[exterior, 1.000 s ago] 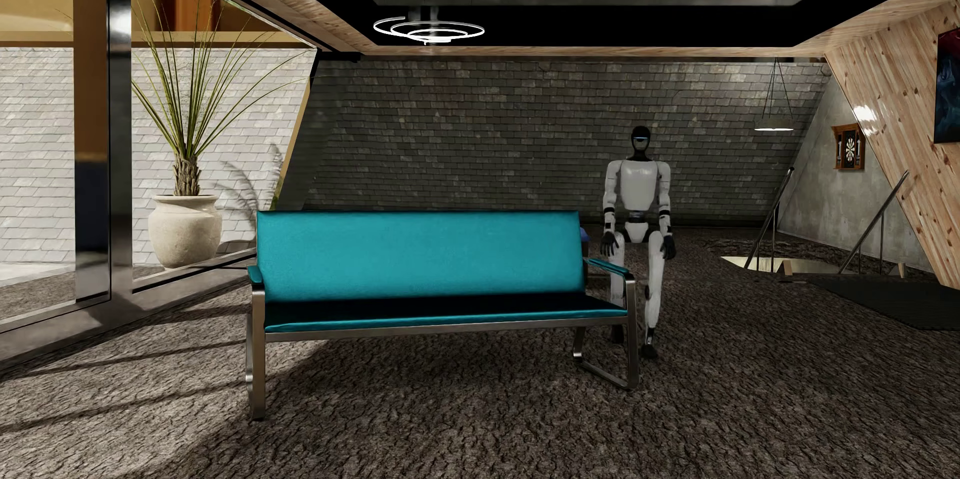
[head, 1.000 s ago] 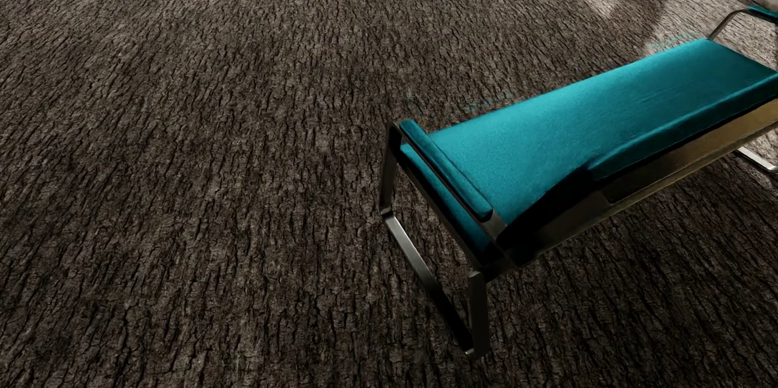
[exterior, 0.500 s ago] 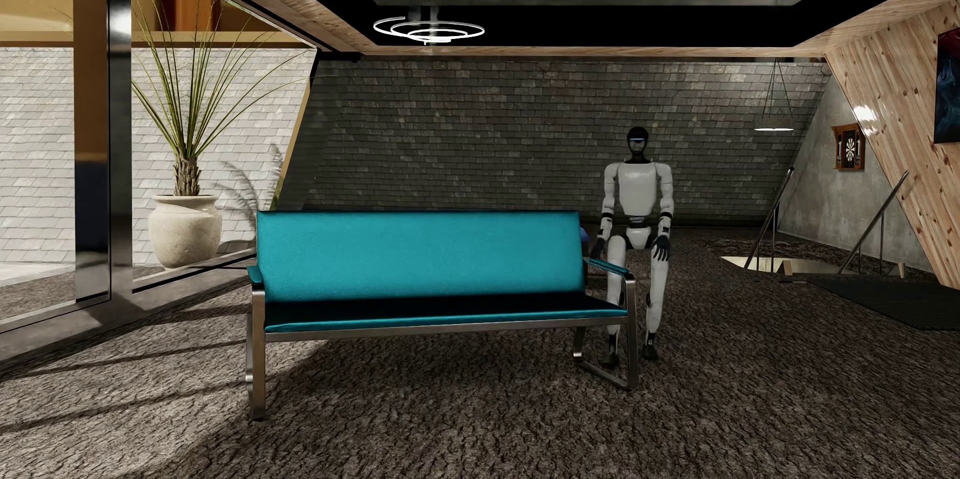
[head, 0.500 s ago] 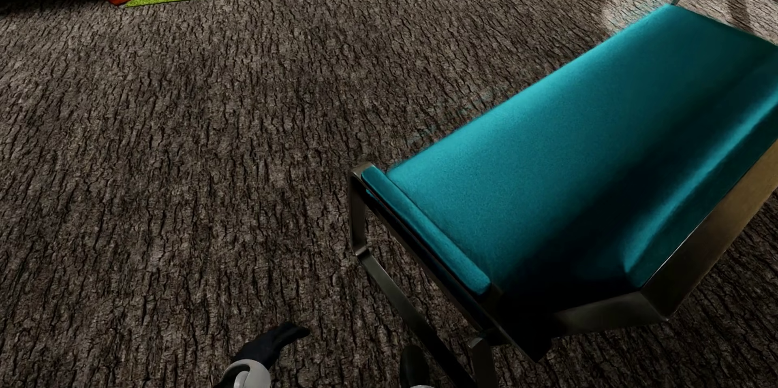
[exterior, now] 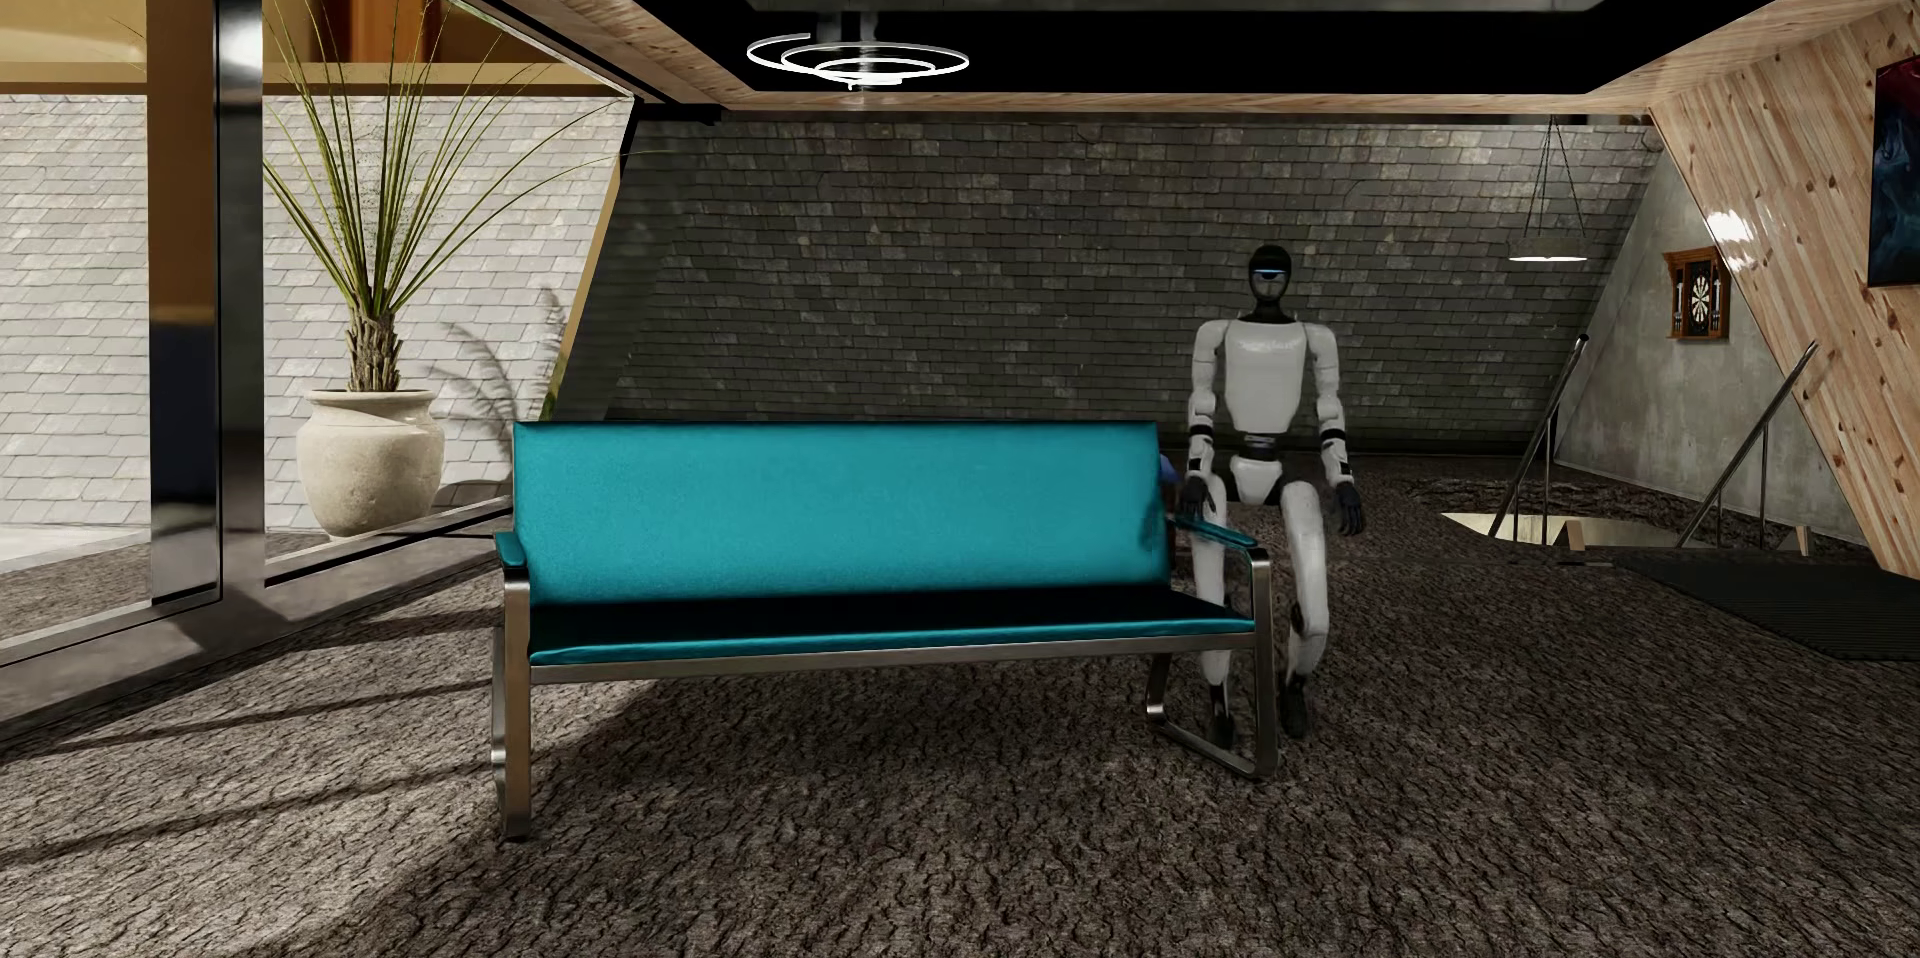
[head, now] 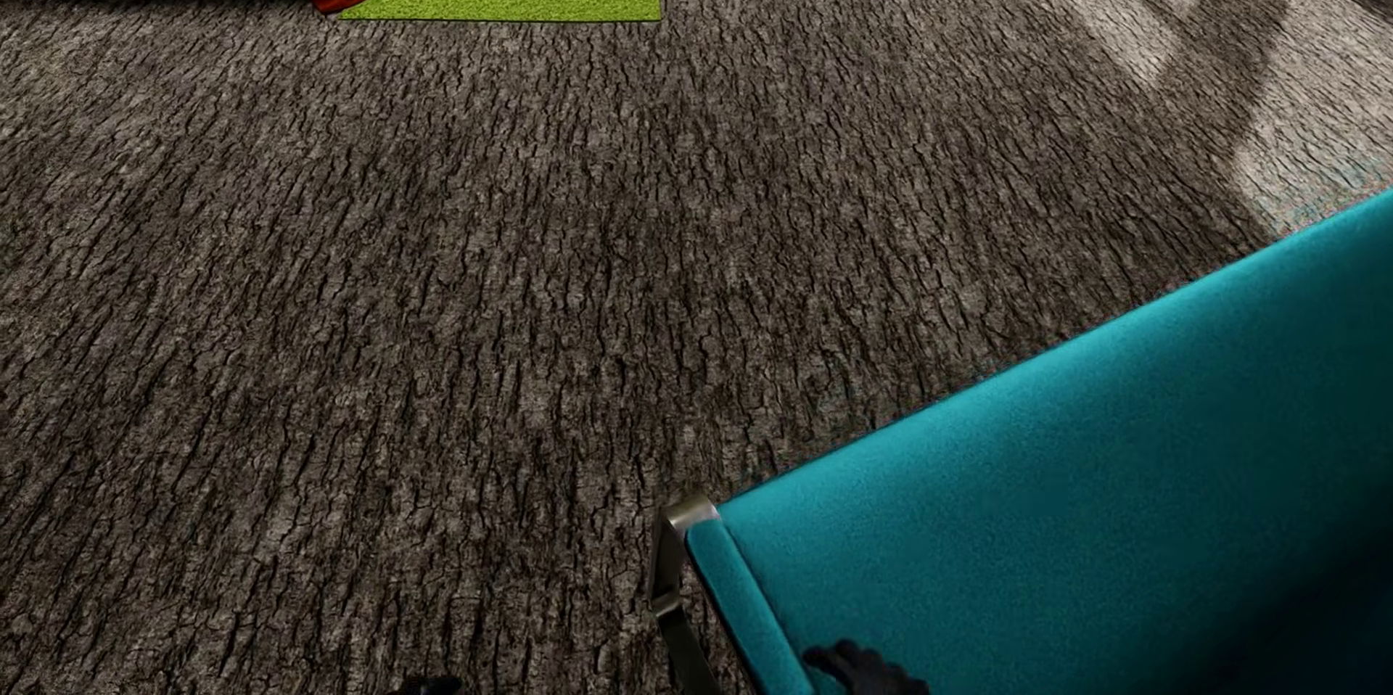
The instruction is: Go to the teal bench
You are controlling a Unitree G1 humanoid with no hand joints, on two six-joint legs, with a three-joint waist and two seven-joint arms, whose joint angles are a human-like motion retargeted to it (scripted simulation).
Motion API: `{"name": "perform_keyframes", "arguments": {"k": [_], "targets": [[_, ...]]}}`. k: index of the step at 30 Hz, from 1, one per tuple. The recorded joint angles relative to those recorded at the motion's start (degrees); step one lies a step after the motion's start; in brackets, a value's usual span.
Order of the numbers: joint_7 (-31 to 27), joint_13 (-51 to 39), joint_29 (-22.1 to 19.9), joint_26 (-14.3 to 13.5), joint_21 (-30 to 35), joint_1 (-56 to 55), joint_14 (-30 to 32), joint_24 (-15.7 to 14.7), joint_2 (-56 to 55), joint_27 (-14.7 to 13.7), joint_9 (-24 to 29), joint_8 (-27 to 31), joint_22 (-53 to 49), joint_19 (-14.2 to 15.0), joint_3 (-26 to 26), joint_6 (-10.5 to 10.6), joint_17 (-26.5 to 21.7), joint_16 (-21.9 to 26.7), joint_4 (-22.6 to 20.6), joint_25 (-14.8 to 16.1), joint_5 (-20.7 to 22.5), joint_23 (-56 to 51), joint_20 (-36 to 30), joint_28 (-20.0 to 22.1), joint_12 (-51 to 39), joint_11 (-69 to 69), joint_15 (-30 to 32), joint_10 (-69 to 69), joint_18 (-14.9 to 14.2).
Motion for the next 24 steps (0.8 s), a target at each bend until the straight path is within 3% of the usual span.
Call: {"name": "perform_keyframes", "arguments": {"k": [2, 4, 7, 8, 9, 11, 12, 15, 16, 18, 19, 20, 22, 24], "targets": [[1.55, -3.02, -1.88, -0.39, -0.21, -4.36, -6.71, -0.77, 3.00, -0.70, -0.14, 0.03, -1.15, 0.28, 1.11, -0.23, -0.77, -0.24, -1.36, 0.96, 0.38, -1.24, 0.64, -0.53, 1.00, -0.40, -1.61, -10.72, 0.64], [4.71, -5.56, -2.76, -0.35, 0.29, -6.34, -7.33, -0.61, 5.94, -1.96, -0.54, 0.32, -0.68, 0.54, 1.87, -0.82, -1.74, -0.69, -2.53, 1.96, 0.49, -3.24, 0.75, -1.11, 1.28, -2.13, -2.31, -27.60, 1.27], [6.48, -7.72, -3.02, 0.95, 1.48, -5.56, -2.09, 0.16, 10.95, -3.11, -1.47, 1.27, 1.62, 0.97, 2.43, -2.01, -2.19, -2.29, -6.91, 3.96, 0.73, -5.96, 1.80, -2.28, 1.28, -6.68, -2.39, -55.28, -2.12], [4.42, -7.87, -2.95, 1.23, 2.24, -6.21, -2.66, 0.58, 12.54, -3.24, -1.70, 1.80, 2.35, 1.35, 2.64, -2.44, -2.03, -2.61, -8.20, 4.33, 0.90, -6.44, 2.15, -2.77, 1.43, -7.12, -3.00, -58.22, -4.97], [2.80, -7.59, -2.95, 1.36, 3.17, -6.15, -2.27, 1.16, 14.34, -3.25, -2.00, 2.32, 3.08, 1.54, 2.83, -2.81, -2.00, -2.97, -9.19, 4.27, 0.95, -6.76, 2.32, -3.28, 1.60, -7.04, -3.08, -58.49, -5.70], [1.98, -5.74, -2.88, 1.61, 4.90, -4.25, 5.56, 2.10, 17.97, -2.79, -2.78, 3.87, 4.49, 2.22, 3.18, -3.83, -2.26, -4.28, -11.33, 3.49, -0.22, -6.88, 2.88, -3.84, 2.23, -7.07, -1.19, -56.47, 2.89], [2.30, -4.19, -2.64, 1.78, 5.29, -2.38, 7.34, 2.39, 19.34, -1.99, -3.31, 4.59, 5.27, 2.52, 3.24, -4.70, -2.22, -5.04, -12.27, 3.24, -1.38, -6.37, 3.36, -3.70, 2.62, -6.10, 1.30, -55.99, 3.11], [4.22, 1.36, 1.20, 1.92, 6.11, 2.49, 2.18, 3.75, 17.33, 1.82, -4.70, 6.26, 8.12, 6.51, 2.91, -7.80, -1.98, -6.40, -15.66, 3.05, -6.39, -2.25, 3.77, -4.31, 2.86, 5.88, 14.55, -53.99, 5.71], [5.09, 2.61, 4.76, 1.47, 8.21, 3.49, -0.07, 4.32, 13.83, 1.46, -4.77, 6.82, 8.54, 8.81, 2.77, -8.55, -3.05, -6.67, -16.74, 2.22, -8.57, -1.00, 3.47, -4.74, 2.44, 14.14, 19.51, -52.46, 6.57], [7.21, 4.52, 12.44, -0.60, 13.53, 5.04, -4.86, 5.22, 4.25, -2.48, -4.29, 9.13, 9.29, 14.79, 2.48, -10.01, -7.73, -7.30, -18.94, -0.52, -13.27, -1.22, 2.70, -3.89, 0.47, 32.88, 29.62, -48.47, 8.16], [8.49, 5.19, 14.63, -1.83, 14.44, 6.44, -6.93, 5.71, -0.85, -3.72, -3.89, 12.16, 9.74, 17.17, 2.36, -10.76, -10.02, -7.57, -20.08, -0.96, -13.65, -2.03, 2.25, -2.89, -0.95, 40.60, 32.19, -47.42, 8.44], [9.78, 5.72, 15.10, -2.42, 13.72, 8.25, -8.71, 6.30, -5.55, -3.09, -3.46, 15.22, 9.29, 17.93, 2.39, -11.36, -11.19, -7.71, -21.03, -0.51, -12.54, -2.64, 1.41, -2.05, -1.90, 45.83, 30.00, -46.98, 8.54], [10.81, 7.35, 10.12, -2.42, 8.85, 12.04, -11.57, 7.52, -13.29, 0.97, -2.76, 18.89, 9.99, 16.75, 2.01, -12.12, -10.56, -7.77, -22.50, 2.34, -12.35, -2.88, 0.31, -0.55, -4.60, 48.77, 21.29, -46.41, 8.65], [9.66, 9.46, 4.50, -2.01, 2.65, 15.29, -13.82, 7.01, -18.84, 3.53, -2.41, 19.53, 9.93, 11.22, 0.57, -12.31, -8.38, -7.41, -23.29, 6.47, -12.89, -5.21, 0.91, -0.70, -7.81, 42.24, 9.42, -45.83, 8.72]]}}
